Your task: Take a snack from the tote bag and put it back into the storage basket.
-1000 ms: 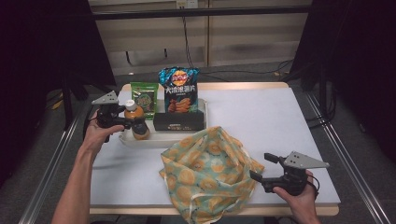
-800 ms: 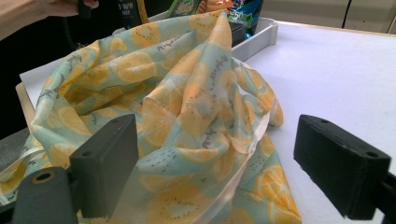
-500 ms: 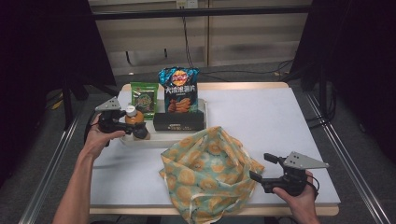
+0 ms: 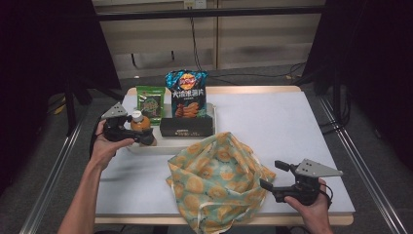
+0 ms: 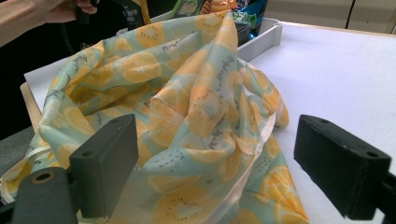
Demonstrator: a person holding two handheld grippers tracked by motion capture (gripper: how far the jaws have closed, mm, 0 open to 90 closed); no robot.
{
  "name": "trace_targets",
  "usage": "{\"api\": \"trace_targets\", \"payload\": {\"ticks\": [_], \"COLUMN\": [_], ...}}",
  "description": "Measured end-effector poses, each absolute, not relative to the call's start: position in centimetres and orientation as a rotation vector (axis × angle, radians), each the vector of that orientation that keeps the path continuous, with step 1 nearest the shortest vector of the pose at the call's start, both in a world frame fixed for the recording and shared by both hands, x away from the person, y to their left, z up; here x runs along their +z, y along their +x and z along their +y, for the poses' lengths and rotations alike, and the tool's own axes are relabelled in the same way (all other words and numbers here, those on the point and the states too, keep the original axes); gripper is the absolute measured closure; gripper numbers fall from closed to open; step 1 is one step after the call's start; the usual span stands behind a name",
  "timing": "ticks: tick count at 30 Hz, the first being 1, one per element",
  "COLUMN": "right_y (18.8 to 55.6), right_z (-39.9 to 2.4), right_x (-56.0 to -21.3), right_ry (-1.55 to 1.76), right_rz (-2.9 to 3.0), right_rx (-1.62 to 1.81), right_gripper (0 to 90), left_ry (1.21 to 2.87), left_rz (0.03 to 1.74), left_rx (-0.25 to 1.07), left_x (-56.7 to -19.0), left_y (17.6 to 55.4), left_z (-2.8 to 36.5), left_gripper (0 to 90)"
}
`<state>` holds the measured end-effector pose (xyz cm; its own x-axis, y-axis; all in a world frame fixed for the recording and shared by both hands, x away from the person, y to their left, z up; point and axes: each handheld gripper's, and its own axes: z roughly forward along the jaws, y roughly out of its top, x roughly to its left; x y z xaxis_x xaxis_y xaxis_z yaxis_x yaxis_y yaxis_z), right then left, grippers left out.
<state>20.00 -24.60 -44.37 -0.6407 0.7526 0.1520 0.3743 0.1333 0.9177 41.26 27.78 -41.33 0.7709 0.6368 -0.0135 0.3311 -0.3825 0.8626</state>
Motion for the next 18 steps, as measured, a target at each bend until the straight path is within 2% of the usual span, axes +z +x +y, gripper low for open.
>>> {"api": "trace_targets", "payload": {"ticks": [2,9,18], "right_y": [20.0,20.0,20.2], "right_z": [-24.6,-24.4,-24.4], "right_x": [-44.4,-44.4,-44.5], "right_ry": [1.092,1.089,1.085], "right_rz": [2.07,2.072,2.078], "right_rx": [1.515,1.519,1.525], "right_gripper": [13.1,13.1,13.1], "left_ry": [2.019,1.893,1.863], "left_rz": [0.763,0.918,0.974], "left_rx": [0.422,0.425,0.454], "left_x": [-41.4,-41.5,-41.6], "left_y": [40.9,39.9,39.1], "left_z": [27.8,28.3,27.1], "left_gripper": [15.1,19.2,21.2]}}
